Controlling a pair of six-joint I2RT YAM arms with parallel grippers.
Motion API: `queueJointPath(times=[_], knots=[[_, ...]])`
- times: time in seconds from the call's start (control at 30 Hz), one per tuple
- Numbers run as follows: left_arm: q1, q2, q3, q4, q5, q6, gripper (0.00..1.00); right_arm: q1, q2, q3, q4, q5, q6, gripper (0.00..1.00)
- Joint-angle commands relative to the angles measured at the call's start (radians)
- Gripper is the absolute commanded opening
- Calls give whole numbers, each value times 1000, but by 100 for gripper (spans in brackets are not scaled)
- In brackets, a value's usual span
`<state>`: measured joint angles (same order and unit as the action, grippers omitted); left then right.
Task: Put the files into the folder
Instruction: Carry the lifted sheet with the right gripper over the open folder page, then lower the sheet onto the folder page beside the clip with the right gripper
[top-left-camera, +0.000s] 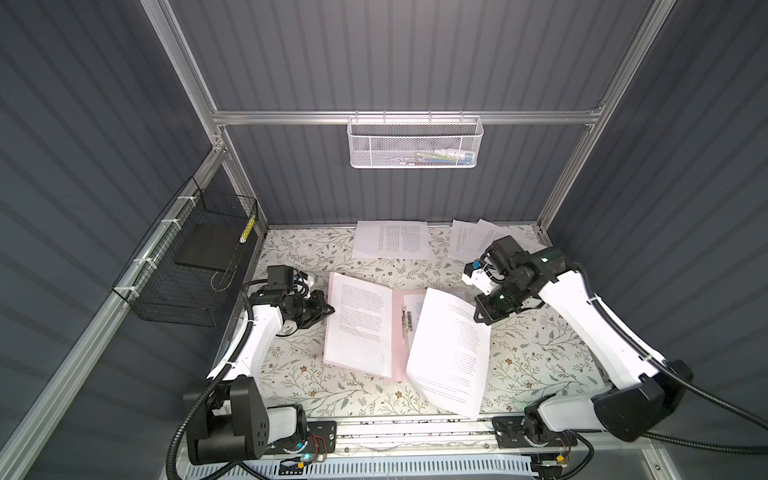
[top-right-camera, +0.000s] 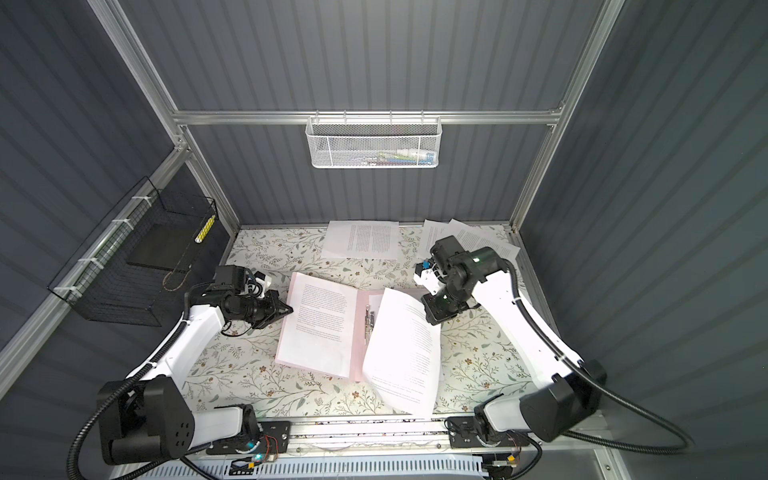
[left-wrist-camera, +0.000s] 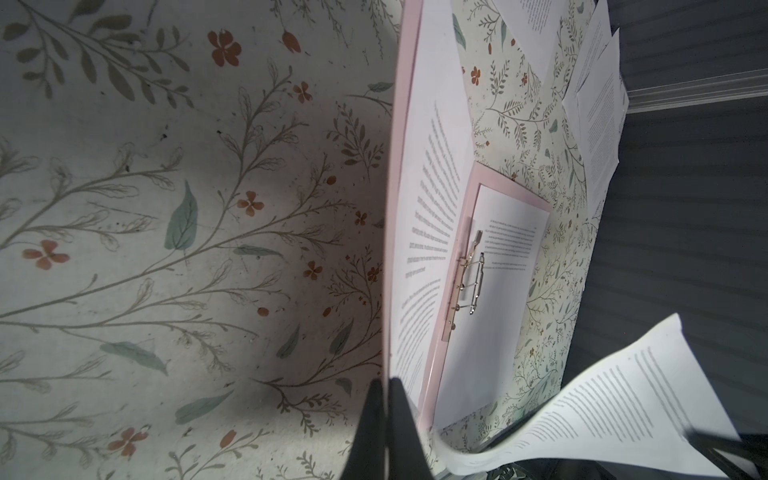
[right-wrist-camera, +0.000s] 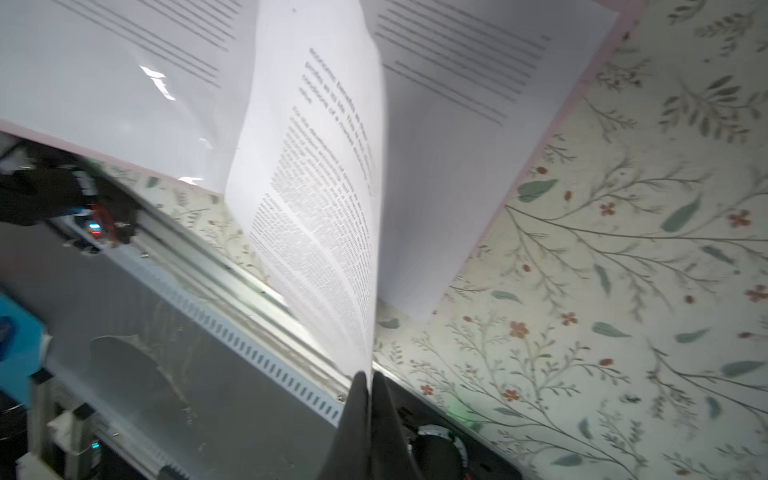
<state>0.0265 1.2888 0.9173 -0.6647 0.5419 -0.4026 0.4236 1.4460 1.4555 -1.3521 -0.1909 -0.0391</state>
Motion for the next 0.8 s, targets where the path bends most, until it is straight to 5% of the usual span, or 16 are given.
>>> queueJointPath(times=[0.0,0.3,0.77], knots=[[-4,1,11,1,-4,-2,0,-27,89,7,28,272,-86,0],[-4,-11,21,-9,-2,-2,0,-48,344,156,179,299,-198,0],[-10,-8,17,0,-2,-16,0,-48,566,296,171,104,-182,0]])
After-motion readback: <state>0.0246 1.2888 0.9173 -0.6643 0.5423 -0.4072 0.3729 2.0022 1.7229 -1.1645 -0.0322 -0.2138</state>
